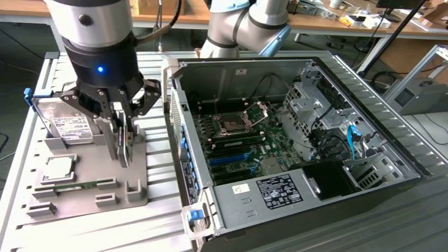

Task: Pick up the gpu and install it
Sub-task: 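Pick up the gpu and move the gpu toward the slot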

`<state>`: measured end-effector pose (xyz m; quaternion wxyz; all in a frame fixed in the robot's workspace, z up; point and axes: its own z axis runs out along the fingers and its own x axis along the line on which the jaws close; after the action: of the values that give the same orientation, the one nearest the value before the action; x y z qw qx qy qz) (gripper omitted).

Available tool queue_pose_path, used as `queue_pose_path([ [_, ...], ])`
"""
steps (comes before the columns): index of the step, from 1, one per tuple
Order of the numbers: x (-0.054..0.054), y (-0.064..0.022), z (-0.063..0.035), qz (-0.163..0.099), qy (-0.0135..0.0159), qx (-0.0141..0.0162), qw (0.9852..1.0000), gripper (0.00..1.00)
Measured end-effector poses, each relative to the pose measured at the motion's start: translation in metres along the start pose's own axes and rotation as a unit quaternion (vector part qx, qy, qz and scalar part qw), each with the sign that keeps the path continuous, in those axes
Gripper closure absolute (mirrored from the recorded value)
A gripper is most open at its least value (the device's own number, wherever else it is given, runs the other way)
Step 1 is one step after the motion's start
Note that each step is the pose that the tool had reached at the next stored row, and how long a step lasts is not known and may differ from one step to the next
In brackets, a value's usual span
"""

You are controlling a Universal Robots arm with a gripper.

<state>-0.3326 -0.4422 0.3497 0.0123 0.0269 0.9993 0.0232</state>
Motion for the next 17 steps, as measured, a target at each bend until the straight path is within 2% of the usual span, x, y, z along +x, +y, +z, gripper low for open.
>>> queue_pose_path([
  [17, -0.002, 0.0039, -0.082, 0.0, 0.0, 0.0, 1.0, 0.73],
])
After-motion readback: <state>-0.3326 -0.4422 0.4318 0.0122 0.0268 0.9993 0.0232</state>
